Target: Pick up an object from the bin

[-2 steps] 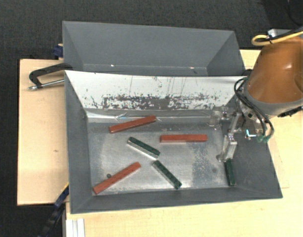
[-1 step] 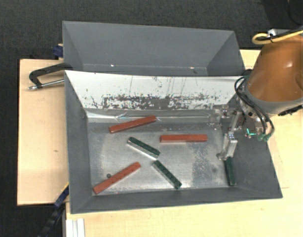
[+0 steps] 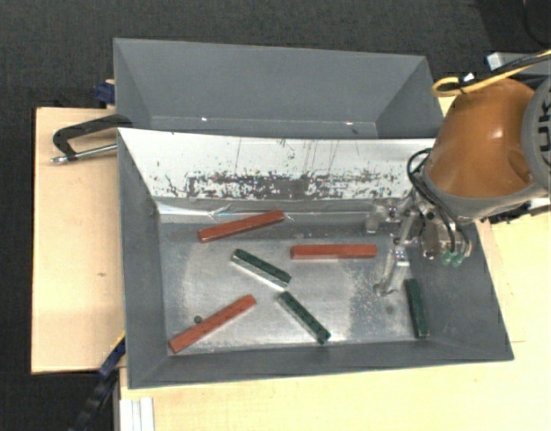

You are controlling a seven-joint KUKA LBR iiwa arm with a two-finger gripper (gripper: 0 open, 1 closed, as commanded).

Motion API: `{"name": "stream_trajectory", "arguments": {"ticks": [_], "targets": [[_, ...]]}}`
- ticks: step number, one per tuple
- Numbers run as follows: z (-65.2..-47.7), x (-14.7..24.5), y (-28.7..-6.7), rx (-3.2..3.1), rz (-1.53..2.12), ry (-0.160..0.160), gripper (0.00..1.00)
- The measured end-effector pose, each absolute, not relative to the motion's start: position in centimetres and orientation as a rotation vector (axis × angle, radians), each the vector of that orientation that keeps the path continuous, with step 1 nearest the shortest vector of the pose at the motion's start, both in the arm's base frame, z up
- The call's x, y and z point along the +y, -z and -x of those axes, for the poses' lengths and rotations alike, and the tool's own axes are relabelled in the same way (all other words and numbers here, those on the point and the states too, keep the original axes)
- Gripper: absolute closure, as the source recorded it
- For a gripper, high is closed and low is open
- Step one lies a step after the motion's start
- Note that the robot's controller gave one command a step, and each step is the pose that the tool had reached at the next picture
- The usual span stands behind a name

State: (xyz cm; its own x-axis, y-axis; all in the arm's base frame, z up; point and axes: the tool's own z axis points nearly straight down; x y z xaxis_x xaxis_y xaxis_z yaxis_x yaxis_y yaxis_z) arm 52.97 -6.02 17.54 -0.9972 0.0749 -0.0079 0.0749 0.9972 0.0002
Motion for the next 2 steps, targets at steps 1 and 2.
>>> {"name": "stream_trajectory", "arguments": {"ticks": [1, 2], "targets": [[-55.4, -4.6, -12.7, 3.136, -0.039, -0.001, 0.00], [-55.4, -4.8, -7.6, 3.107, 0.437, -0.001, 0.00]]}}
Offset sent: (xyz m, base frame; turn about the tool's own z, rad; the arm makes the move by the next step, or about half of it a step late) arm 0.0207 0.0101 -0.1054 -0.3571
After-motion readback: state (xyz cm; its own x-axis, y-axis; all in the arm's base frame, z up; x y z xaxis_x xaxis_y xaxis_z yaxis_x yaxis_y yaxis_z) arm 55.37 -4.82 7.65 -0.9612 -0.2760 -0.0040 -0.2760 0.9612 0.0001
